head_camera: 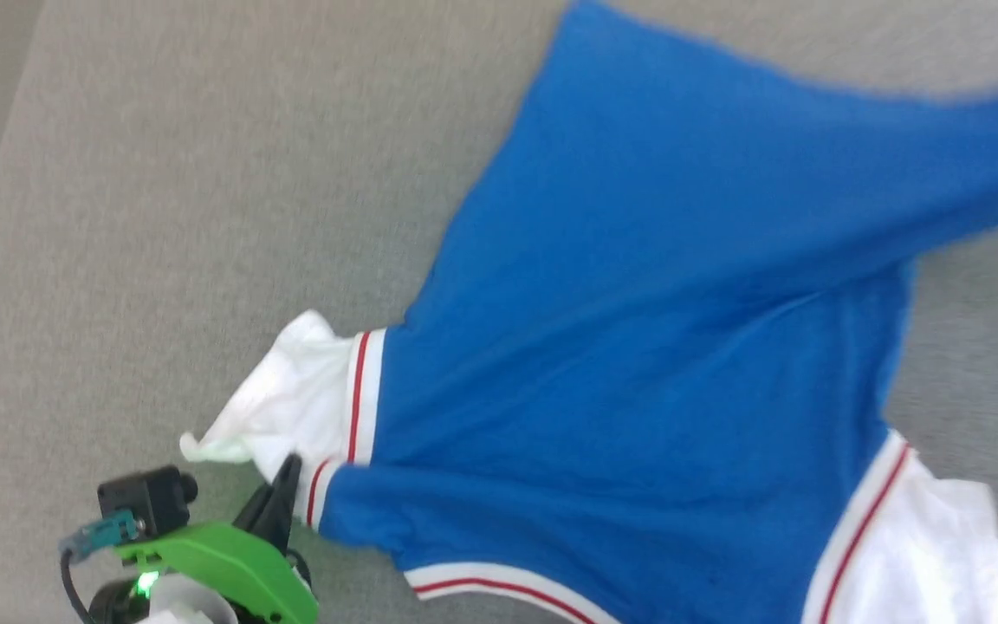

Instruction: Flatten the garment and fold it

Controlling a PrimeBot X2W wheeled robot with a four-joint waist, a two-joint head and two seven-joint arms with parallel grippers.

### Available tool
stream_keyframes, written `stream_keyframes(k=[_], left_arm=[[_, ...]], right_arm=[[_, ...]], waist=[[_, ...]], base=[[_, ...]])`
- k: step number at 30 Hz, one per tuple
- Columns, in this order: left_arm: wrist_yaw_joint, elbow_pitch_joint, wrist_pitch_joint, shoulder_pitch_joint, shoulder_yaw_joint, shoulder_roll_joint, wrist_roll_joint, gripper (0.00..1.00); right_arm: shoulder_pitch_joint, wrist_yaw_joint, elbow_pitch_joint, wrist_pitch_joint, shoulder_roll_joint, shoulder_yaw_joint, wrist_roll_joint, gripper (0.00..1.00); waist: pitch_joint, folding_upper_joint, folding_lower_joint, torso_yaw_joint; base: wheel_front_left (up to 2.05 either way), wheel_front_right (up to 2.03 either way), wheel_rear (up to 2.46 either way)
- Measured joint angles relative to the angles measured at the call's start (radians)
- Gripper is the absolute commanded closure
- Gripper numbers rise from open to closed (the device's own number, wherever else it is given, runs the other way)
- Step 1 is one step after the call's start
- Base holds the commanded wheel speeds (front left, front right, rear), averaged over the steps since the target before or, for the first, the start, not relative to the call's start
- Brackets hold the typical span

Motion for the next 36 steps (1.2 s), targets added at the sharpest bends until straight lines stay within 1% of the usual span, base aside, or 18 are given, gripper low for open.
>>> stream_keyframes(k=[2, 5, 7, 9, 10, 12, 16, 17, 18, 19, 21, 24, 27, 30, 32, 34, 36], left_arm=[[0.010, 0.011, 0.000, 0.015, -0.001, 0.002, 0.013, 1.00], [0.021, 0.019, 0.000, 0.024, -0.006, 0.005, 0.024, 1.00], [0.025, 0.024, 0.000, 0.028, -0.008, 0.006, 0.025, 1.00], [0.031, 0.031, 0.000, 0.035, -0.009, 0.006, 0.029, 1.00], [0.034, 0.034, -0.001, 0.039, -0.009, 0.006, 0.029, 1.00], [0.035, 0.042, -0.001, 0.048, -0.011, 0.006, 0.030, 1.00], [0.043, 0.057, -0.002, 0.060, -0.015, 0.005, 0.030, 1.00], [0.043, 0.061, -0.002, 0.063, -0.016, 0.005, 0.030, 1.00], [0.044, 0.065, -0.002, 0.066, -0.017, 0.004, 0.030, 1.00], [0.044, 0.069, -0.001, 0.070, -0.019, 0.004, 0.030, 1.00], [0.044, 0.072, -0.002, 0.077, -0.021, 0.004, 0.030, 1.00], [0.050, 0.073, -0.002, 0.083, -0.023, 0.003, 0.030, 1.00], [0.051, 0.069, -0.006, 0.084, -0.023, 0.002, 0.030, 1.00], [0.051, 0.054, -0.012, 0.083, -0.024, 0.003, 0.032, 1.00], [0.051, 0.039, -0.013, 0.081, -0.023, 0.004, 0.033, 1.00], [0.050, 0.027, -0.015, 0.078, -0.022, 0.008, 0.035, 1.00], [0.042, 0.012, -0.015, 0.065, -0.024, 0.014, 0.035, 1.00]], right_arm=[[0.135, 0.000, -0.052, -0.012, 0.032, -0.047, 0.044, 1.00], [0.324, 0.000, -0.101, -0.037, 0.111, -0.105, 0.092, 1.00], [0.435, 0.000, -0.119, -0.046, 0.144, -0.109, 0.123, 1.00], [0.548, 0.000, -0.122, -0.053, 0.164, -0.098, 0.163, 1.00], [0.585, 0.000, -0.115, -0.061, 0.166, -0.091, 0.178, 1.00], [0.661, 0.000, -0.062, -0.088, 0.165, -0.058, 0.242, 1.00], [0.734, 0.000, 0.044, -0.141, 0.165, 0.018, 0.319, 1.00], [0.734, 0.000, 0.061, -0.159, 0.164, 0.026, 0.331, 0.95], [0.734, 0.000, 0.074, -0.188, 0.165, 0.028, 0.341, 0.59], [0.733, 0.000, 0.082, -0.219, 0.166, 0.026, 0.349, 0.00], [0.731, 0.000, 0.076, -0.280, 0.170, 0.012, 0.345, 0.00], [0.715, 0.000, 0.022, -0.364, 0.167, -0.014, 0.312, 0.00], [0.648, 0.000, -0.039, -0.416, 0.166, -0.010, 0.278, 0.00], [0.556, 0.000, -0.082, -0.422, 0.166, 0.023, 0.263, 0.00], [0.477, 0.000, -0.087, -0.397, 0.167, 0.056, 0.231, 0.00], [0.385, 0.000, -0.067, -0.374, 0.166, 0.084, 0.205, 0.00], [0.279, 0.000, -0.018, -0.351, 0.168, 0.109, 0.171, 0.00]], waist=[[-0.043, 0.0000, 0.0000, -0.017], [-0.101, 0.0000, 0.0000, -0.041], [-0.134, 0.0000, 0.0000, -0.055], [-0.168, 0.0000, -0.0001, -0.071], [-0.180, 0.0000, -0.0001, -0.078], [-0.207, 0.0000, -0.0001, -0.095], [-0.251, 0.0000, -0.0001, -0.123], [-0.263, 0.0000, -0.0001, -0.130], [-0.274, 0.0000, -0.0001, -0.136], [-0.285, 0.0000, -0.0001, -0.142], [-0.303, 0.0000, -0.0001, -0.151], [-0.329, 0.0000, -0.0001, -0.160], [-0.343, 0.0000, -0.0001, -0.163], [-0.339, 0.0000, -0.0001, -0.159], [-0.328, 0.0000, -0.0001, -0.155], [-0.313, 0.0000, -0.0001, -0.149], [-0.292, 0.0000, -0.0001, -0.139]], base=[[0.00, 0.00, 0.00], [0.00, 0.00, 0.00], [0.00, 0.00, 0.00], [0.00, 0.00, 0.00], [0.00, 0.00, 0.00], [0.00, 0.00, 0.00], [0.00, 0.00, 0.00], [0.00, 0.00, 0.00], [0.00, 0.00, 0.00], [0.00, 0.00, 0.00], [0.00, 0.00, 0.00], [0.00, 0.00, 0.00], [0.00, 0.00, 0.00], [0.00, 0.00, 0.00], [0.00, 0.00, 0.00], [0.00, 0.00, 0.00], [0.00, 0.00, 0.00]])
